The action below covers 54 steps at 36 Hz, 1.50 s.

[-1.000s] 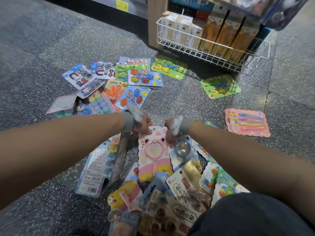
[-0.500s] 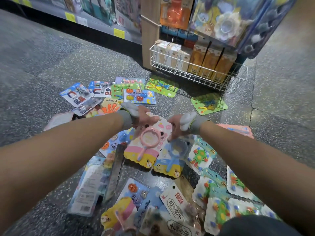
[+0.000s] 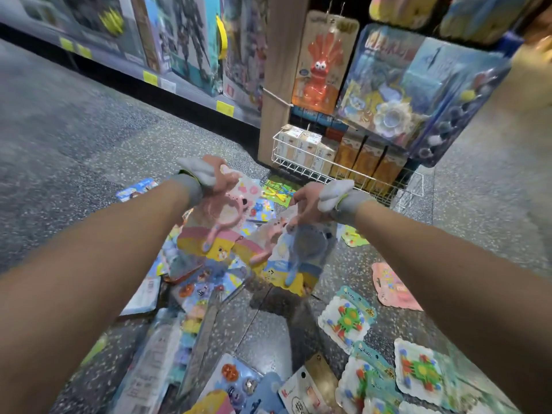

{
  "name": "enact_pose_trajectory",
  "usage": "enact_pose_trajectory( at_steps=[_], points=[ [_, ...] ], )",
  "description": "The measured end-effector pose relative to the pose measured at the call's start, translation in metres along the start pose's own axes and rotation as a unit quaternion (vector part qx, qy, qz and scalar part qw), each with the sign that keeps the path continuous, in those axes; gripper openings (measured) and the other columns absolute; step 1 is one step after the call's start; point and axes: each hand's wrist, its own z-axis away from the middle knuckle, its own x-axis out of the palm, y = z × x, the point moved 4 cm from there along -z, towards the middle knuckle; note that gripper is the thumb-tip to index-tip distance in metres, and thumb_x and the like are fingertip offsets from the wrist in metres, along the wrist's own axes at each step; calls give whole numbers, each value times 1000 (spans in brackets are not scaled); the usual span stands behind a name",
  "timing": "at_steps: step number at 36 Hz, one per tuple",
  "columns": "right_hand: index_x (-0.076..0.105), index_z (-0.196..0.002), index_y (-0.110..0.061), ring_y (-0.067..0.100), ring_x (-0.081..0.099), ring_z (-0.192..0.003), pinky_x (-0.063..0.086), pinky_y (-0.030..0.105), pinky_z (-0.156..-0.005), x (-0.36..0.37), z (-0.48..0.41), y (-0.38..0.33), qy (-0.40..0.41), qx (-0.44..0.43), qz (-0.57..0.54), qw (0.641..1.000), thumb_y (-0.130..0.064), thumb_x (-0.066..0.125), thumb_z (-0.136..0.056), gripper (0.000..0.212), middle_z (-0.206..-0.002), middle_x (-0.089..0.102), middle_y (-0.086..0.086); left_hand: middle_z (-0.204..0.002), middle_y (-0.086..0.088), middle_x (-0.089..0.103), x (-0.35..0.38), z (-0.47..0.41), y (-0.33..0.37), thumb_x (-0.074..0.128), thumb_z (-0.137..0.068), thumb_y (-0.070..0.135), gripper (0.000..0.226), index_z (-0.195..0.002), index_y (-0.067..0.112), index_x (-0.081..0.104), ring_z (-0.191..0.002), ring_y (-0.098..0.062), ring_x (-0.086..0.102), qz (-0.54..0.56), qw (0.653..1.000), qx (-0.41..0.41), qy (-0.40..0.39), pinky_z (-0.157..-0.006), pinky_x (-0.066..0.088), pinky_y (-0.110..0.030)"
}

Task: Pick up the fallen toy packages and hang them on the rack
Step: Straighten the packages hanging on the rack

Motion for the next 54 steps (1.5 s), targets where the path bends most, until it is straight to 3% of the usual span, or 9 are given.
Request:
enact_pose_trajectory(
  at_steps=[8, 16, 24, 31, 37, 43, 47, 49, 54],
  points=[
    [56, -128, -34, 17, 57, -106, 49, 33, -96, -30, 2, -31, -5, -26, 57, 998, -59, 71, -77, 59, -112, 58, -11, -84, -1, 71, 17, 5, 28, 57, -70, 81, 60, -78, 22, 65, -79, -22, 66, 64, 996, 47, -32, -72, 54, -31],
    [52, -97, -36, 18, 61, -94, 54, 36, -85, -59, -6, -19, 42, -18, 45, 998, -62, 76, -66, 47, -101, 63, -8, -47, 9, 51, 35, -9, 52, 63, -89, 50, 49, -54, 19, 52, -52, -14, 46, 268, 962, 50, -29, -49, 37, -25],
    [56, -85, -37, 21, 65, -90, 57, 40, -82, -102, 6, 21, 110, 18, 10, 994, -72, 70, -36, 62, -86, 62, -12, -64, -18, 56, 29, -12, 102, 61, -74, 71, 63, -70, 8, 58, -55, -29, 54, 443, 890, 68, -84, -57, 49, -45],
    [61, -100, -29, 12, 57, -88, 51, 26, -79, -145, 28, 45, 134, 21, -8, 991, -39, 82, -72, 36, -84, 52, -17, -76, -18, 67, 12, -15, 143, 80, -55, 55, 53, -77, 7, 71, -70, -29, 60, 521, 841, 103, -101, -72, 54, -54],
    [57, -103, -30, 18, 63, -95, 56, 37, -85, -182, 32, 18, 193, 42, -2, 980, -55, 85, -60, 57, -104, 64, -7, -84, -3, 73, -18, -19, 125, 76, -64, 55, 54, -90, 8, 68, -74, -14, 68, 550, 829, 92, -34, -78, 59, -33],
    [56, -117, -20, 24, 60, -103, 49, 34, -86, -191, 41, -18, 189, 132, 30, 973, -87, 49, -69, 83, -116, 63, 1, -66, -6, 71, -37, -1, 93, 73, -86, 15, 10, -79, 9, 72, -55, -17, 64, 687, 725, 56, -4, -64, 52, -30],
    [62, -114, -28, 26, 62, -93, 42, 30, -67, -185, 40, -51, 155, 176, 134, 963, -101, 18, -60, 101, -113, 65, 6, -91, -15, 75, -46, 7, 64, 76, -83, 21, 19, -92, 5, 74, -82, -29, 72, 701, 712, 29, -3, -83, 58, -45],
    [48, -129, -48, 27, 59, -100, 40, 30, -68, -184, 41, -58, 135, 174, 202, 954, -89, 16, -80, 72, -126, 57, 10, -94, -15, 75, -46, 9, 61, 79, -81, 23, 25, -97, 4, 74, -89, -31, 72, 707, 707, 17, 3, -87, 57, -48],
    [55, -132, -34, 24, 61, -87, 46, 28, -65, -182, 47, -39, 144, 206, 159, 955, -89, 17, -78, 87, -123, 63, 11, -72, -12, 74, -53, 11, 77, 74, -85, 11, 10, -86, 2, 72, -56, -21, 69, 705, 709, 22, 25, -60, 58, -33]
  ],
)
